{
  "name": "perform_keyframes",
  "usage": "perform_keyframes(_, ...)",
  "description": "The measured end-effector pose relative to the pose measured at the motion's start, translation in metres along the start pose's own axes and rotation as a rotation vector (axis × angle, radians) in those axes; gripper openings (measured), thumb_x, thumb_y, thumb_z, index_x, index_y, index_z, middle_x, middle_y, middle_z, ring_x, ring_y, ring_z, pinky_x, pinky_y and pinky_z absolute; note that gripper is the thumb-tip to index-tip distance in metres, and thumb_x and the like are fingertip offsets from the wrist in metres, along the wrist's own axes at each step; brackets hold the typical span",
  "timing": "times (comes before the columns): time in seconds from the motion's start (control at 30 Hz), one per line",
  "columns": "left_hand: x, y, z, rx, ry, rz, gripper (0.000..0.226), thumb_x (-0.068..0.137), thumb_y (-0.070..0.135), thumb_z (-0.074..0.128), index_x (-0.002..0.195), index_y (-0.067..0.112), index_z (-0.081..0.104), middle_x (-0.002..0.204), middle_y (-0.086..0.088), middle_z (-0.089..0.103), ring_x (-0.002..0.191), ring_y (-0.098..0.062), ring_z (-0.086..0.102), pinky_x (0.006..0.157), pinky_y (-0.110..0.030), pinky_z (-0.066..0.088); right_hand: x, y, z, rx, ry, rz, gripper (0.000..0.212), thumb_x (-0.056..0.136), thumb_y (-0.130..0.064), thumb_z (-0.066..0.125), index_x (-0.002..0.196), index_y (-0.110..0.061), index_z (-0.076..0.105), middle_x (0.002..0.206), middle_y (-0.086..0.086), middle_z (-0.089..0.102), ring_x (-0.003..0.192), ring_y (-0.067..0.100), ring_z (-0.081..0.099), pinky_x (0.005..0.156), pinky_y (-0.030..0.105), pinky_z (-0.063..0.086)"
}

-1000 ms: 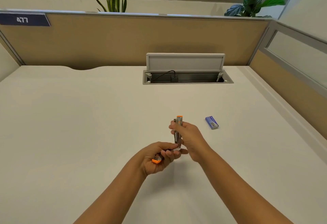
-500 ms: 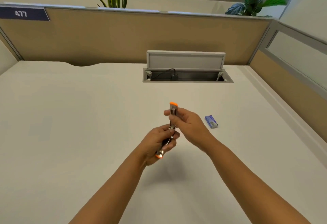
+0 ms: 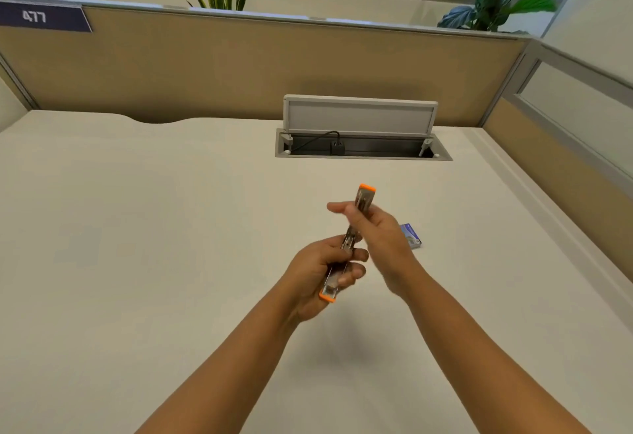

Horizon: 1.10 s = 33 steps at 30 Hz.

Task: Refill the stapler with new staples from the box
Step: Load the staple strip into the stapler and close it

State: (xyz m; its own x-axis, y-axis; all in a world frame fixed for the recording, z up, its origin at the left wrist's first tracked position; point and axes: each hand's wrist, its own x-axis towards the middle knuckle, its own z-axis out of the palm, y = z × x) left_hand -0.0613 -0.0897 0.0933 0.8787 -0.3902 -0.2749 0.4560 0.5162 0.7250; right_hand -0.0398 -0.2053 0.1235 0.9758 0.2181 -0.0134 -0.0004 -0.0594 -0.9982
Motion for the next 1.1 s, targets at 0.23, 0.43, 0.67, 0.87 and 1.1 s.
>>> perform_keyframes(0.23, -0.007, 0.005, 0.003, 0.116, 0.052, 0.017, 0.035, 0.092, -0.006, 0.034, 0.121, -0.002, 0.053, 0.074, -0.011, 0.059, 0.046, -0.013, 0.053, 0.039, -0.017, 0.042, 0.0, -0.015, -0.007, -0.16, -0.034, -0.038, 0.027, 0.095, -0.031, 0.042, 0.104, -0.02, 0.065, 0.116, -0.005, 0.064, 0.101, 0.0, 0.057, 0.078, 0.004, 0.046)
perform_keyframes(0.43, -0.002, 0.011, 0.011, 0.775, 0.224, 0.701, 0.042, 0.092, 0.003, 0.036, 0.117, 0.035, 0.049, 0.086, 0.011, 0.06, 0.06, -0.008, 0.059, 0.055, -0.016, 0.046, -0.018, -0.011, -0.004, 0.45, -0.035, -0.213, 0.027, 0.091, -0.027, 0.043, 0.107, -0.016, 0.062, 0.127, 0.005, 0.061, 0.122, 0.023, 0.053, 0.107, 0.035, 0.041)
perform_keyframes(0.67, 0.008, -0.011, -0.004, 1.2, 0.427, 0.781, 0.041, 0.097, 0.01, 0.035, 0.138, 0.016, 0.039, 0.123, 0.017, 0.047, 0.12, 0.004, 0.047, 0.091, 0.007, 0.025, -0.012, 0.028, 0.013, 1.004, 0.09, 0.107, 0.028, 0.094, -0.027, 0.042, 0.102, -0.011, 0.064, 0.118, 0.009, 0.063, 0.116, 0.027, 0.057, 0.108, 0.04, 0.038)
perform_keyframes(0.87, 0.007, -0.022, -0.024, 1.497, 0.397, 0.722, 0.051, 0.091, 0.0, 0.036, 0.142, 0.009, 0.036, 0.127, -0.006, 0.053, 0.116, -0.016, 0.049, 0.095, -0.006, 0.024, -0.003, 0.057, 0.007, 1.071, 0.237, 0.398, 0.019, 0.094, -0.021, 0.047, 0.091, -0.007, 0.059, 0.091, 0.01, 0.067, 0.086, 0.021, 0.063, 0.087, 0.034, 0.048)
perform_keyframes(1.1, 0.014, 0.001, -0.018, 2.026, 0.176, 0.583, 0.063, 0.088, 0.004, 0.045, 0.146, 0.005, 0.02, 0.126, -0.011, 0.048, 0.112, -0.024, 0.048, 0.07, -0.03, 0.043, -0.005, 0.076, 0.01, 1.044, 0.303, 0.694, 0.025, 0.098, -0.018, 0.041, 0.098, 0.002, 0.056, 0.093, 0.019, 0.062, 0.09, 0.028, 0.06, 0.083, 0.037, 0.051)
